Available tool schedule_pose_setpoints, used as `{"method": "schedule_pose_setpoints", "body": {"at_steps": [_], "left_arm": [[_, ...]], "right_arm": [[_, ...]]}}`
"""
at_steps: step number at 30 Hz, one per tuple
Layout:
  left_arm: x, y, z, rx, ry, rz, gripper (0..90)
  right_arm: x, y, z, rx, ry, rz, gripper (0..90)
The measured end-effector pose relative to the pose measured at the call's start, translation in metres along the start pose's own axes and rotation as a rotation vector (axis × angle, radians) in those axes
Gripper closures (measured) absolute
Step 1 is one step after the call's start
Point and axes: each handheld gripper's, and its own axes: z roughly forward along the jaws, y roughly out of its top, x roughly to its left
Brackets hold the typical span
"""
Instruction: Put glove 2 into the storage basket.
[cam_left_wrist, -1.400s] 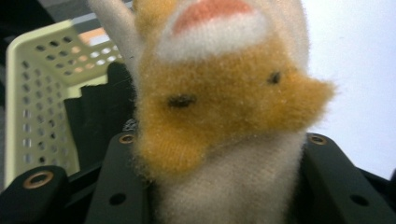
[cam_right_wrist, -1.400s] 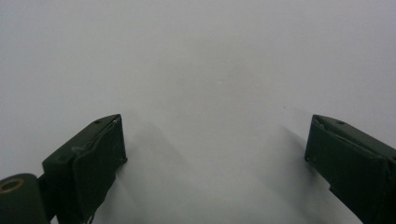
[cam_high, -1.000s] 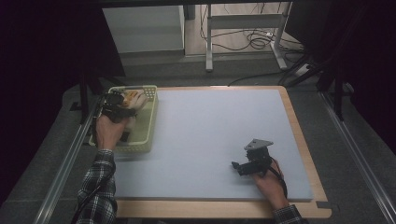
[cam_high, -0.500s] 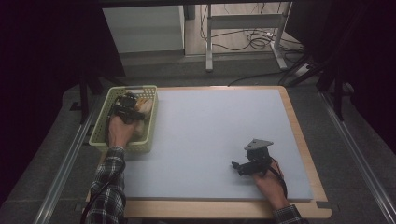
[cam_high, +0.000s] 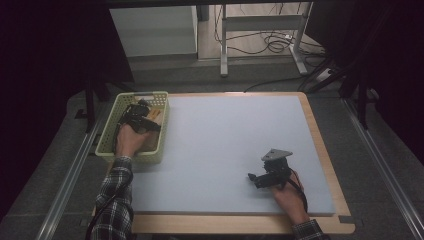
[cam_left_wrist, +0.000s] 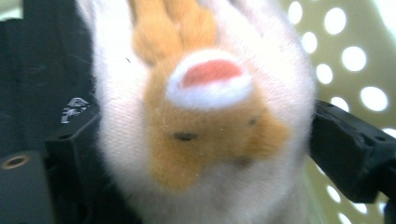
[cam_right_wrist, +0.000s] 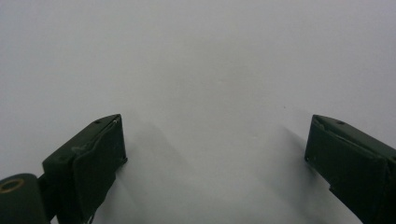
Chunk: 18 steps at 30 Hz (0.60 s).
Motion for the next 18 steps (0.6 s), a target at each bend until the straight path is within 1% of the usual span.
{"method": "schedule_pose_setpoints", "body": {"at_steps": [6, 8, 10, 12, 15, 17, 18], "left_arm": [[0.006, -0.005, -0.023, -0.067, -0.011, 0.008, 7.8], [0.008, -0.008, -0.030, -0.088, -0.013, 0.009, 9.2], [0.011, -0.011, -0.035, -0.096, -0.019, 0.011, 11.8], [0.012, -0.014, -0.035, -0.093, -0.036, 0.013, 14.9], [0.011, -0.016, -0.030, -0.081, -0.053, 0.013, 15.1], [0.009, -0.015, -0.023, -0.061, -0.067, 0.018, 15.6], [0.007, -0.014, -0.019, -0.044, -0.075, 0.026, 16.6]], "right_arm": [[0.000, 0.000, 0.000, 0.000, -0.001, 0.000, 4.8], [0.000, 0.000, 0.000, 0.000, -0.001, -0.001, 4.8], [0.000, 0.000, 0.000, 0.001, -0.001, -0.001, 4.8], [0.000, 0.000, 0.000, 0.001, -0.001, -0.001, 4.8], [0.000, 0.000, 0.000, 0.001, -0.001, -0.001, 4.8], [0.000, 0.000, 0.000, 0.001, -0.001, -0.001, 4.8], [0.000, 0.000, 0.000, 0.001, -0.001, -0.001, 4.8]]}}
